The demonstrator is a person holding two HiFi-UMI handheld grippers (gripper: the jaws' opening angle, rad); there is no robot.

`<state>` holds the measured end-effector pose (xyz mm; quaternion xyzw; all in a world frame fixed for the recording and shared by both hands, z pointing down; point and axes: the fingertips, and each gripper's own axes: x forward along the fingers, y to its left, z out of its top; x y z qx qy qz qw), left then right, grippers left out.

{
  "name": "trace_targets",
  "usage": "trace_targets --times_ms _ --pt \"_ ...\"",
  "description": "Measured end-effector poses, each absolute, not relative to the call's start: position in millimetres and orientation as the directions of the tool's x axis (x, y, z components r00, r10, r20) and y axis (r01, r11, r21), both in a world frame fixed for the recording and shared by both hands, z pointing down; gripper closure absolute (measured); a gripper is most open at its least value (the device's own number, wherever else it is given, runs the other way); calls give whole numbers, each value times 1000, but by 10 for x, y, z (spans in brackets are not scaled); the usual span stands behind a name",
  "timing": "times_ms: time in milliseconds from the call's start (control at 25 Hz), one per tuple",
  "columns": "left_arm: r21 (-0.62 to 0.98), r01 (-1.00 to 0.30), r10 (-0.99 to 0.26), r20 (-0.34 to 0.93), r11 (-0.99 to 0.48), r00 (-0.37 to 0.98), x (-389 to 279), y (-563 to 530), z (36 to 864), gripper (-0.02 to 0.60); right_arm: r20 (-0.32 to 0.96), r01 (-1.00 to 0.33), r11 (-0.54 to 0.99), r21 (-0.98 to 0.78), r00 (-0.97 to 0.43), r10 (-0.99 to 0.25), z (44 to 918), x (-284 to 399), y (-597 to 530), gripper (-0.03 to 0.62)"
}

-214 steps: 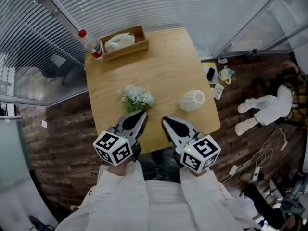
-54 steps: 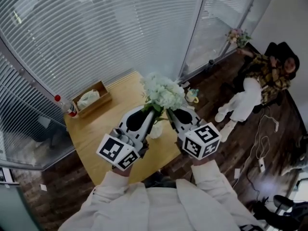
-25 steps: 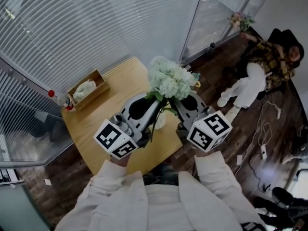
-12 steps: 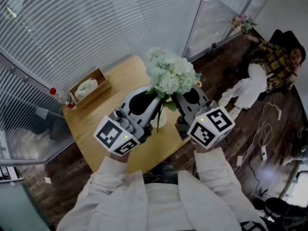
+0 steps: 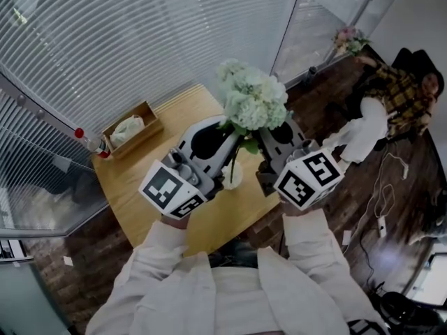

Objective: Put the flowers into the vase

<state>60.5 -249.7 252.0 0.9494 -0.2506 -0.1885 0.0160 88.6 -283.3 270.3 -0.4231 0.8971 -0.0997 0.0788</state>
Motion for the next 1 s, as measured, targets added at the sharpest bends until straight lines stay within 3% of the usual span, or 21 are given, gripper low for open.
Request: trace_targets --times_ms 640,1000 --pt "85 -474 -468 -382 -877 797 637 -2599 2424 541 -84 -754 627 -197 -624 -777 2578 902 -2978 580" --pt "55 -472 -465 -304 -880 831 653 -2607 2644 541 -38 -750 622 -227 -631 -775 2804 901 -3006 580"
